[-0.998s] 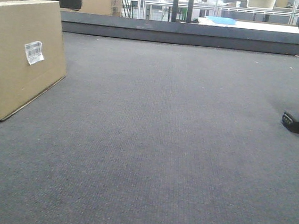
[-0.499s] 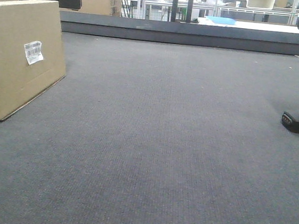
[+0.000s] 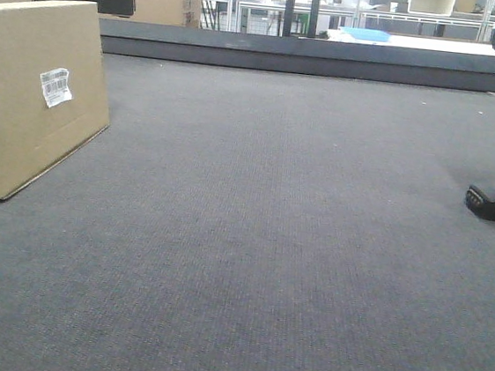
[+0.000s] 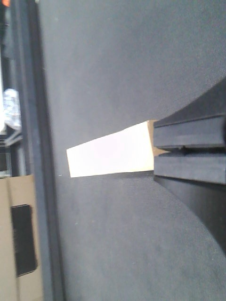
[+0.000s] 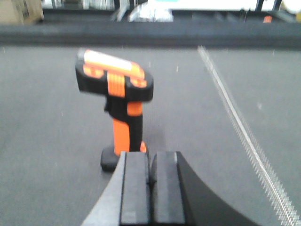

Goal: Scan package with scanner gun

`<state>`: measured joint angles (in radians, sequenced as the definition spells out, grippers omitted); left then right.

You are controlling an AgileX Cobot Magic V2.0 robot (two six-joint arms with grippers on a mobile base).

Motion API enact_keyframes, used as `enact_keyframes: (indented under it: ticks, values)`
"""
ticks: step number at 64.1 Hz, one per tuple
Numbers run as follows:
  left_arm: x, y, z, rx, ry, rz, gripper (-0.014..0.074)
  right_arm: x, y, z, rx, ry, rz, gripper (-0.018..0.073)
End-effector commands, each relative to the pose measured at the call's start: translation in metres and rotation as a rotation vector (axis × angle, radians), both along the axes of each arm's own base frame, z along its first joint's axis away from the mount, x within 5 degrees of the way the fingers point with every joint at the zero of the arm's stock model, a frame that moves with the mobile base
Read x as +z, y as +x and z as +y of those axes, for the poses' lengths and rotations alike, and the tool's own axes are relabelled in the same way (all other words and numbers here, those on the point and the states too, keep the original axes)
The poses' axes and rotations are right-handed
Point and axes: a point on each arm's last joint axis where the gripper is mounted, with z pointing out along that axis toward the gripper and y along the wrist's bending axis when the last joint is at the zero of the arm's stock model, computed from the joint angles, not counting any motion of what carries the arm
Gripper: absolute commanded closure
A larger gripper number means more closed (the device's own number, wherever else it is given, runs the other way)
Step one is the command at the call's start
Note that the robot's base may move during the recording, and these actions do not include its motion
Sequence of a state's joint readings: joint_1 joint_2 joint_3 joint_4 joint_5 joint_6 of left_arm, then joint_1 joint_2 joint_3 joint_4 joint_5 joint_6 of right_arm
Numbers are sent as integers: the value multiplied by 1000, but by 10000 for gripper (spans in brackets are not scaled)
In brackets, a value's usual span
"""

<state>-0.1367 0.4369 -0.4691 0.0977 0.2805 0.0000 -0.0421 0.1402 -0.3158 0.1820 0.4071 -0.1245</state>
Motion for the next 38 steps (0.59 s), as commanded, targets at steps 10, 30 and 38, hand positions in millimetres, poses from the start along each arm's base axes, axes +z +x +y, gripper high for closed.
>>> enact_keyframes:
  ticks: [10,30,38]
  values:
    - [5,-25,3,1,-19,-142,707,18,-19,0,-8,-20,-144,713]
    - [9,-33,4,0,-25,-186,707,27,-23,0,-9,-21,-184,713]
    - [9,-33,4,0,-25,-186,707,27,-23,0,-9,-21,-184,713]
